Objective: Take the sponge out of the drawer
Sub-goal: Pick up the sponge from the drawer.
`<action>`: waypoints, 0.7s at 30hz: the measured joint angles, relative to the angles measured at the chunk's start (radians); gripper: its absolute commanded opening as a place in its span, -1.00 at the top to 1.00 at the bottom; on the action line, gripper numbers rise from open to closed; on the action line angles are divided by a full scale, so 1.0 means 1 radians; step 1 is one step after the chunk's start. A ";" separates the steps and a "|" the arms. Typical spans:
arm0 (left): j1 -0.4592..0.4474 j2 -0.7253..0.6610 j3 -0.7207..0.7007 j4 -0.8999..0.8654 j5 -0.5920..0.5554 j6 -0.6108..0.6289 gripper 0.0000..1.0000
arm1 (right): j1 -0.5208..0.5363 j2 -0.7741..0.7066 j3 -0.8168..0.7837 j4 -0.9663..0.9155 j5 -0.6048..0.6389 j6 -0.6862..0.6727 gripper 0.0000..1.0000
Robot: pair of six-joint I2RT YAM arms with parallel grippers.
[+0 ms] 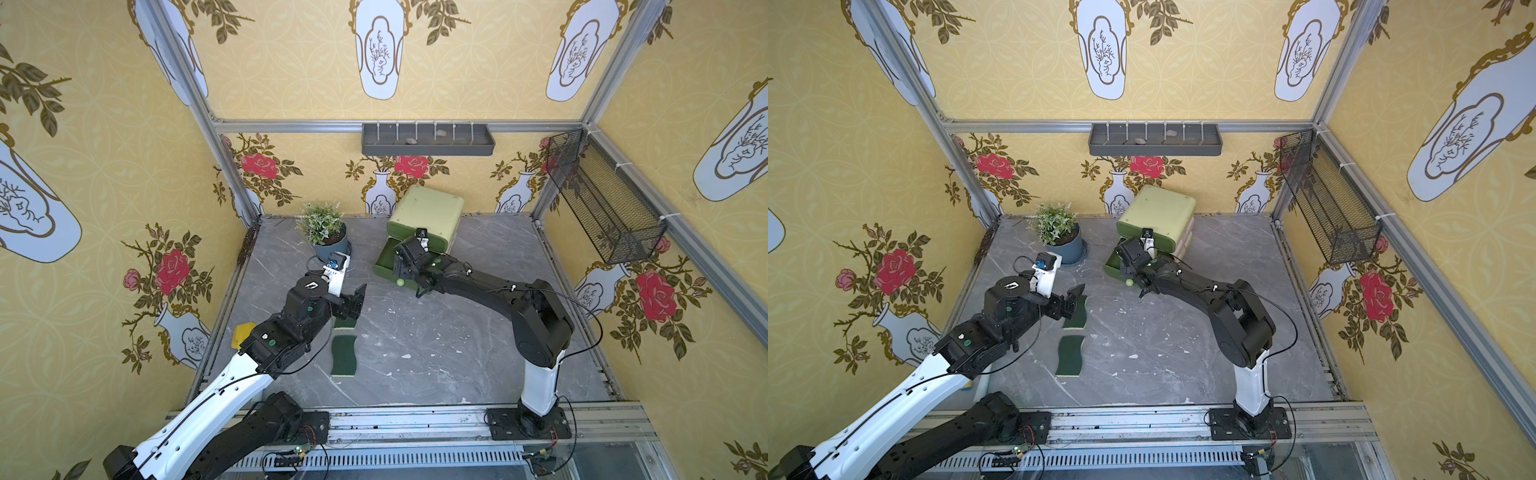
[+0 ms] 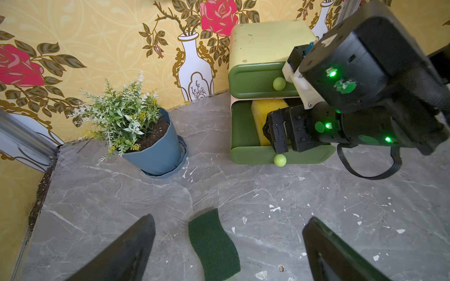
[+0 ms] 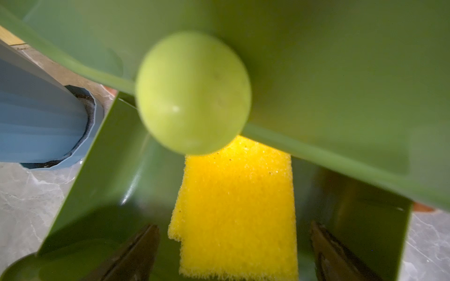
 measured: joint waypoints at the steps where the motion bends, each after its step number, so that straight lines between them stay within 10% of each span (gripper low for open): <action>1: 0.001 0.000 0.000 0.000 0.000 0.000 -1.00 | 0.000 0.004 0.003 0.000 0.000 0.001 -0.92; 21: 0.014 0.001 0.000 0.000 0.001 0.000 -1.00 | -0.014 0.020 0.016 -0.002 0.010 0.010 -0.23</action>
